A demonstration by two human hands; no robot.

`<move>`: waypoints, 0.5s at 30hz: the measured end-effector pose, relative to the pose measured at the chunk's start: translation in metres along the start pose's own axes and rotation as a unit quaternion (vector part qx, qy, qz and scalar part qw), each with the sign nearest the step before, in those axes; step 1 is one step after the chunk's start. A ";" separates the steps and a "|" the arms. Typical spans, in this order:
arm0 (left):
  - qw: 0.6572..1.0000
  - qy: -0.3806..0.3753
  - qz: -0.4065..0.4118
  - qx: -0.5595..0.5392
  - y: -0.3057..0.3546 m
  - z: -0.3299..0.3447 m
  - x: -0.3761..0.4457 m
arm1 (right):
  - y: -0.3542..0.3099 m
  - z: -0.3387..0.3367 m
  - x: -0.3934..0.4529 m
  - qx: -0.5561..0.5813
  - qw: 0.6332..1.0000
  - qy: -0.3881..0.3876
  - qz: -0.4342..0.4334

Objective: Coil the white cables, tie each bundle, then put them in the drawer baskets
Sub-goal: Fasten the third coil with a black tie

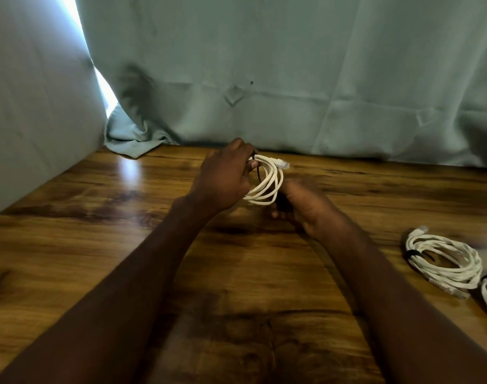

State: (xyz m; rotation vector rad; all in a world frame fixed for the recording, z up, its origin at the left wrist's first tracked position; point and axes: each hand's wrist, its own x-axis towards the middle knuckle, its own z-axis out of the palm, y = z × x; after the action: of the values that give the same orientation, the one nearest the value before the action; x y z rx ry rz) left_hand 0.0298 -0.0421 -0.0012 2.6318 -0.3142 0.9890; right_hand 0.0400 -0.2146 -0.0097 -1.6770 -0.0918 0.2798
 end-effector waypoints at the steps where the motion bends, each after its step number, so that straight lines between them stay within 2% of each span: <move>1: 1.000 0.001 -0.013 0.020 0.001 0.001 0.000 | 0.001 0.000 0.002 -0.047 0.996 0.063 -0.036; 3: 0.997 0.002 -0.043 0.057 0.000 0.002 -0.002 | 0.000 -0.001 0.005 -0.149 0.957 0.197 -0.149; 4: 0.996 0.000 -0.058 0.071 0.000 0.002 -0.003 | -0.001 -0.003 0.006 -0.149 0.940 0.227 -0.207; 5: 0.994 -0.004 -0.071 0.081 0.000 0.002 -0.003 | -0.003 -0.004 0.007 -0.122 0.939 0.214 -0.240; 7: 0.993 -0.009 -0.082 0.088 0.004 0.005 -0.005 | -0.003 -0.001 0.010 -0.074 0.961 0.130 -0.233; 9: 0.993 -0.009 -0.077 0.084 0.008 0.008 -0.005 | 0.004 0.008 0.013 -0.137 0.961 0.064 -0.233; 11: 0.995 -0.016 -0.080 0.048 0.008 0.009 -0.004 | 0.014 0.015 0.020 -0.170 0.949 0.066 -0.259; 13: 0.992 -0.033 -0.112 -0.036 0.008 0.011 -0.004 | 0.016 0.014 0.020 -0.110 0.962 0.062 -0.243; 15: 0.959 -0.071 -0.177 -0.207 0.012 0.013 -0.004 | 0.017 0.009 0.022 -0.036 0.970 0.060 -0.234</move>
State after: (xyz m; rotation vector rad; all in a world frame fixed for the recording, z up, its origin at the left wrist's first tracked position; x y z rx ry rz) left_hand 0.0311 -0.0575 -0.0105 2.2672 -0.0629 0.5482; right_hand 0.0577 -0.2032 -0.0300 -1.6859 -0.4038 -0.1826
